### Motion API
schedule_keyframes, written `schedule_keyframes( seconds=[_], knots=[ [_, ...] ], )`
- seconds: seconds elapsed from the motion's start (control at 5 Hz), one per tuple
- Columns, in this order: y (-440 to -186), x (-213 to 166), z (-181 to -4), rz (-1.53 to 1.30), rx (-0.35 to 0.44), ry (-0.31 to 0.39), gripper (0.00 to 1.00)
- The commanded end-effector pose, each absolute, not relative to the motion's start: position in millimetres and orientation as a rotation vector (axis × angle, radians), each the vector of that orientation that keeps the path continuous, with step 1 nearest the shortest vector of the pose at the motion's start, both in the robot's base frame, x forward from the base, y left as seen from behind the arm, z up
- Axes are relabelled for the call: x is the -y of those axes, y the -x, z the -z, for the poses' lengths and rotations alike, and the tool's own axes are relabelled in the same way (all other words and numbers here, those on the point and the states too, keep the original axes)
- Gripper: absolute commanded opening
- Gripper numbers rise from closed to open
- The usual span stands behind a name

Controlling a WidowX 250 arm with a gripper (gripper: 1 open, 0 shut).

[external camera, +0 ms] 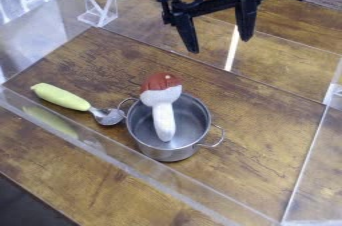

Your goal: Put the mushroom in the silver pot

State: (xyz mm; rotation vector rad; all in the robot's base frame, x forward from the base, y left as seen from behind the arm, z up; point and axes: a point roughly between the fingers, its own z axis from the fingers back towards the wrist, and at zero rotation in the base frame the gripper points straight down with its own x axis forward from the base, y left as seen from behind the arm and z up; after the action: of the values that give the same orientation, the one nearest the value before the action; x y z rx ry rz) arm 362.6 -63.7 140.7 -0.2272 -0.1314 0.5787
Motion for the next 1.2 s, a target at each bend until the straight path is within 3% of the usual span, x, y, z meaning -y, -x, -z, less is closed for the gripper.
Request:
schedule_keyframes(
  seconds=[0.0, 0.4, 1.0],
  knots=[
    [-370.8, 72.9, -150.0, -0.517, 0.158, 0.227, 1.00],
    [-384.2, 99.0, -153.4, -0.380, 0.140, 0.217, 1.00],
    [-394.3, 84.7, -146.9, -0.505, 0.110, 0.163, 1.00]
  ],
)
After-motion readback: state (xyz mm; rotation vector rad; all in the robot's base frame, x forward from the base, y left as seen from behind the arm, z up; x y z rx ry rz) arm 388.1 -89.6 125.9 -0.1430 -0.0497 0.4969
